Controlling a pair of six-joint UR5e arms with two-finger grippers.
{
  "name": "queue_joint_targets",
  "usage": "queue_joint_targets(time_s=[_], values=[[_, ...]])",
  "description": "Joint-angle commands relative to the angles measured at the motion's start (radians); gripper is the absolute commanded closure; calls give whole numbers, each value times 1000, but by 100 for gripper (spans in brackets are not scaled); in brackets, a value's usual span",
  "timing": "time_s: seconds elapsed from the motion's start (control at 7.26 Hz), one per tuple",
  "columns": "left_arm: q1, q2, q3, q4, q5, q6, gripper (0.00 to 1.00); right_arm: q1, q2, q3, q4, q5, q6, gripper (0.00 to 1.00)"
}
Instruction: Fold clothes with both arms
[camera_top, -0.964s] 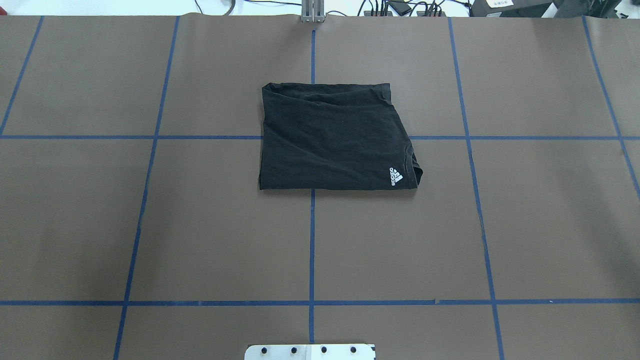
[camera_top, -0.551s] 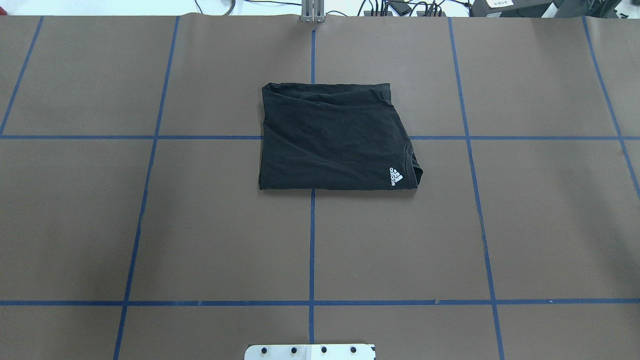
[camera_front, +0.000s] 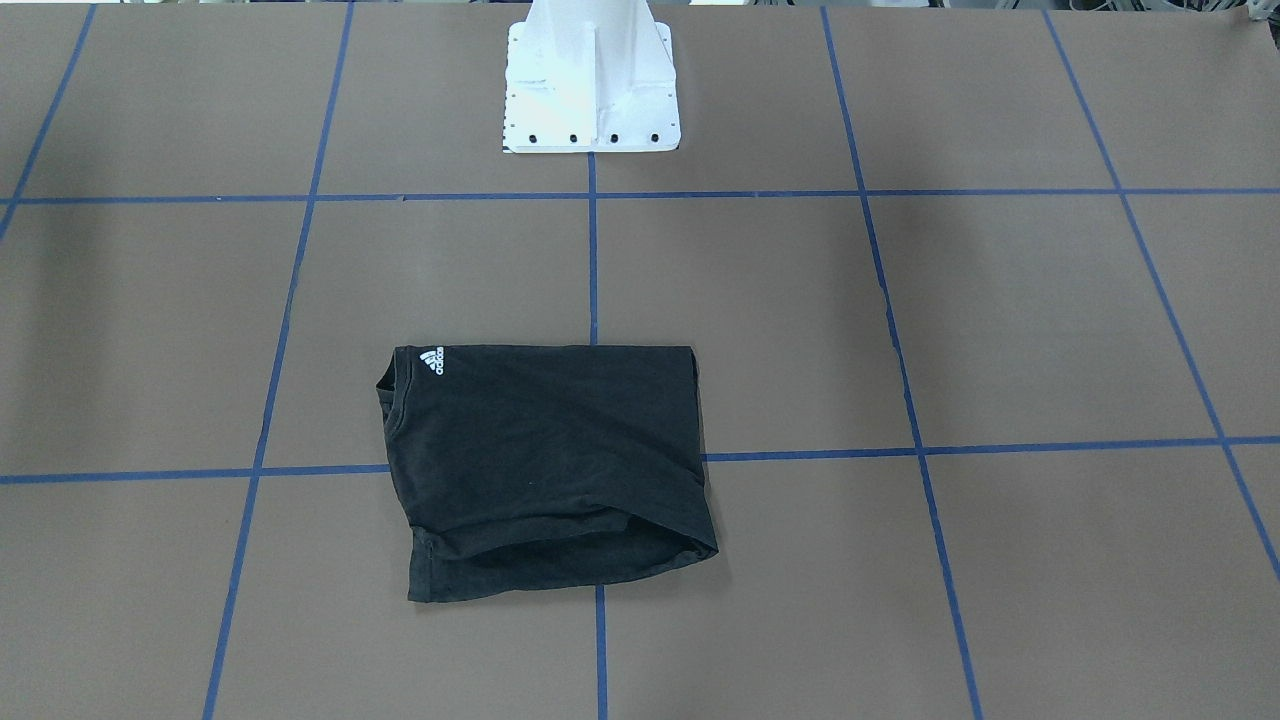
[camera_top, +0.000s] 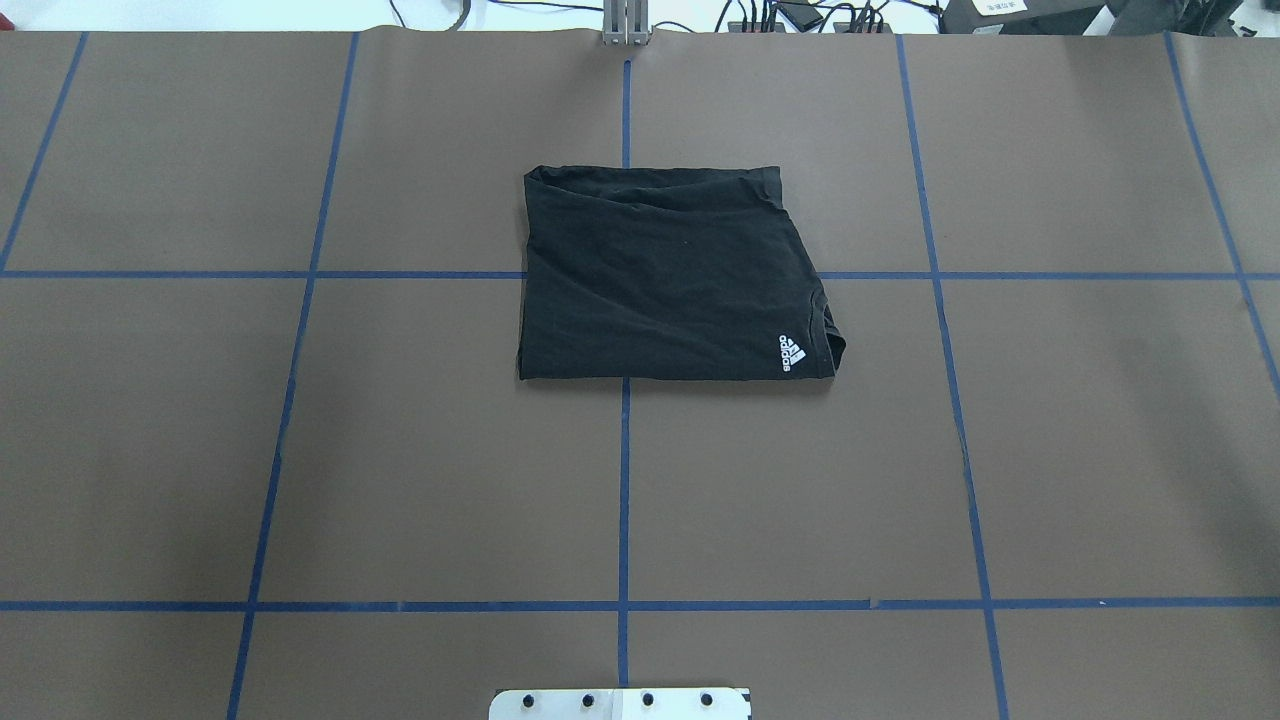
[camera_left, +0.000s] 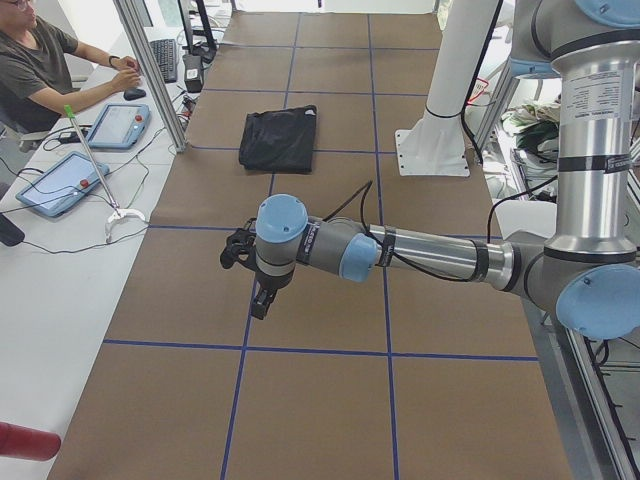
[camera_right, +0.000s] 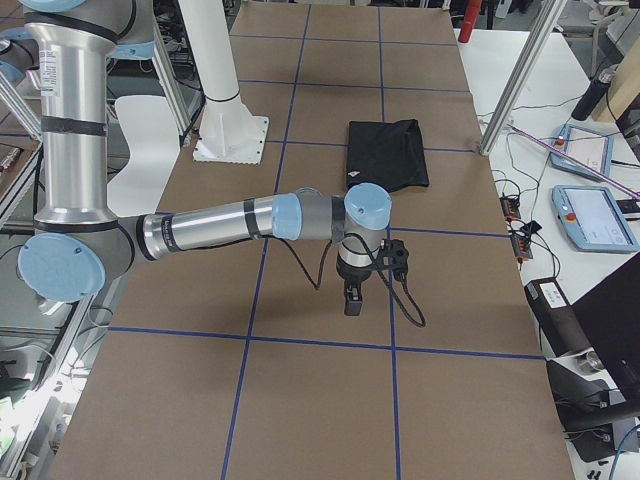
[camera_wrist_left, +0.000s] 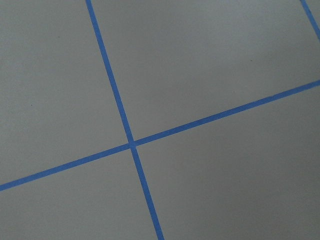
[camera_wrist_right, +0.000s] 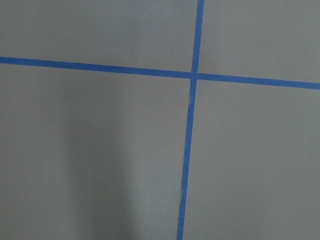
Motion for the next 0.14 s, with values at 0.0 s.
queue_joint_targets(time_s=[0.0], values=[[2, -2, 0, 0, 2, 0, 0, -1, -4, -4, -1, 1, 2, 0]])
